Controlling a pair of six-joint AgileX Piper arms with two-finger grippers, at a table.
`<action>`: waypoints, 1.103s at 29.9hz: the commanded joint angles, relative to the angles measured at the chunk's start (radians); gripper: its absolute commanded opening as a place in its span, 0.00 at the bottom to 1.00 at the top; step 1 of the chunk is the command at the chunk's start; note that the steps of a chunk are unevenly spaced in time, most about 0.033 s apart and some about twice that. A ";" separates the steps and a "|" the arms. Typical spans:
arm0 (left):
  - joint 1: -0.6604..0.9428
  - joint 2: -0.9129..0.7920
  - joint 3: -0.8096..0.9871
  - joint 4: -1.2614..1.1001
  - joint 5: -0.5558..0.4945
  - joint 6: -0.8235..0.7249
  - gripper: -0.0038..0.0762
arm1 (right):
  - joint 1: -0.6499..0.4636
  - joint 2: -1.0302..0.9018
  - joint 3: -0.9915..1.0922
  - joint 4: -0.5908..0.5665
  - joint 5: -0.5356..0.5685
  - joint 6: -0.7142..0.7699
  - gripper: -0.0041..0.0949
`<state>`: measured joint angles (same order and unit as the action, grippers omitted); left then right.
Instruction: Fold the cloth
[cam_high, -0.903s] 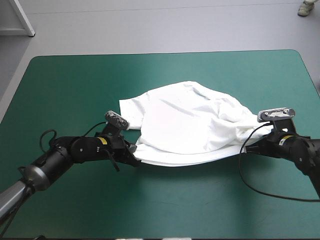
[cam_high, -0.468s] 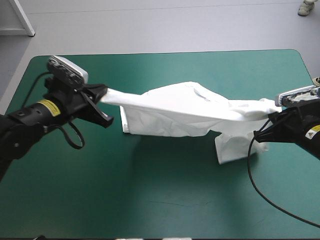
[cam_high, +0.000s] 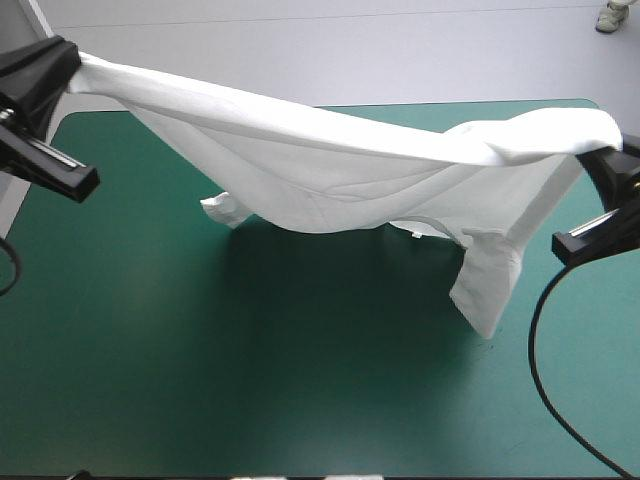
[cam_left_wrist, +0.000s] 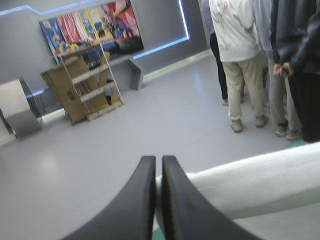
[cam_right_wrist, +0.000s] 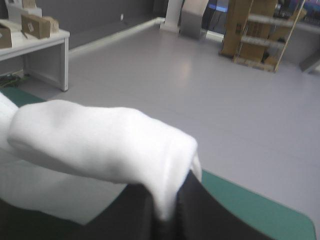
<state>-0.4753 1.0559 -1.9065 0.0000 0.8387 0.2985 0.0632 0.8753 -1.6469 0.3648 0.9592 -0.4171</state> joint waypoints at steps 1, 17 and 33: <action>-0.007 -0.011 -0.106 0.000 -0.080 0.019 0.07 | -0.004 -0.006 -0.125 0.019 -0.076 -0.012 0.03; -0.007 0.012 -0.435 -0.017 -0.132 0.139 0.07 | -0.004 0.004 -0.396 0.089 -0.077 -0.043 0.03; -0.007 0.199 -0.382 0.217 -0.033 0.018 0.07 | -0.004 0.158 -0.340 0.139 0.029 -0.004 0.03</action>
<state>-0.4800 1.2166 -2.3448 0.1185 0.8539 0.3785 0.0632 0.9901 -2.0342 0.5110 1.0565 -0.4298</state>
